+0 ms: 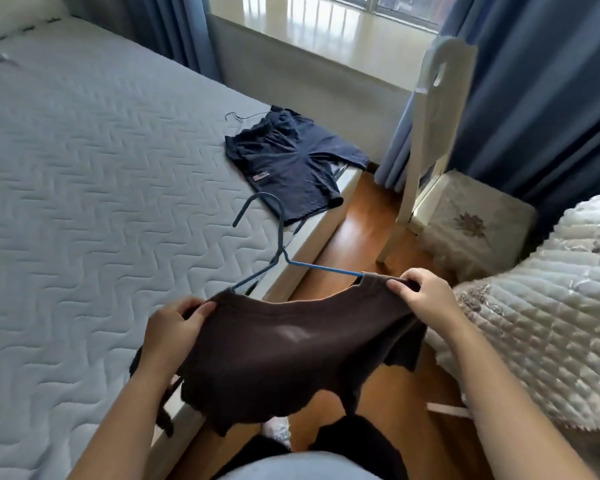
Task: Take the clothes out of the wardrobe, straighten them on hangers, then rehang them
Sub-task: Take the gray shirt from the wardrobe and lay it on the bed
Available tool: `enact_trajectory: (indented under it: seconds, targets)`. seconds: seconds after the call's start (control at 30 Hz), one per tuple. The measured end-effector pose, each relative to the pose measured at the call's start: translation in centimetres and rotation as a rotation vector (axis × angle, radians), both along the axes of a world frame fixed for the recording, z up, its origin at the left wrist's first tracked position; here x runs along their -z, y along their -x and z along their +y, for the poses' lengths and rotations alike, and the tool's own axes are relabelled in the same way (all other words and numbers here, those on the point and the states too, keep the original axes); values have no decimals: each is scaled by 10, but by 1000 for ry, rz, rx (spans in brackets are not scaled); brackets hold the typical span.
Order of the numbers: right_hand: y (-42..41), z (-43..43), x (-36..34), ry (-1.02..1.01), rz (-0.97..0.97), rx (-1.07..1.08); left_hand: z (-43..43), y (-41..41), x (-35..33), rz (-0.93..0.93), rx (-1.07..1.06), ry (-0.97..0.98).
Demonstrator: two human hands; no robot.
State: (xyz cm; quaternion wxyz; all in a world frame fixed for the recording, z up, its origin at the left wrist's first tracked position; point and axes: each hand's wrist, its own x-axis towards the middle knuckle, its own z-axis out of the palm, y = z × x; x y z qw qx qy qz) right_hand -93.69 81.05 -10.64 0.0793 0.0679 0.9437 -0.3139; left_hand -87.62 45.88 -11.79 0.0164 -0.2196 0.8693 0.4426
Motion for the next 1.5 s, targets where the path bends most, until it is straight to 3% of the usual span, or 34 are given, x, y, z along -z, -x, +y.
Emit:
enact_trajectory:
  seconds: [0.2,0.43,0.7,0.87,1.07,1.2,1.5]
  targets:
    - [119,-2,19,22,-23,-173,12,63,8,-35,-120,75]
    - [285,-18,17,34,-33,-503,48,132,11,-33,-419,139]
    - [402,-71,21,71,-37,-778,80,160,10,-103,-713,118]
    - [443,-133,28,110,-17,-841,47,183,13,-109,-810,151]
    - [501,-191,42,126,-78,-780,-30,214,37,-166,-823,25]
    - [533,-236,63,33,-124,-799,-78,242,63,-236,-840,-25]
    - [597,-299,135,-198,-351,-993,-152,310,112,-322,-935,89]
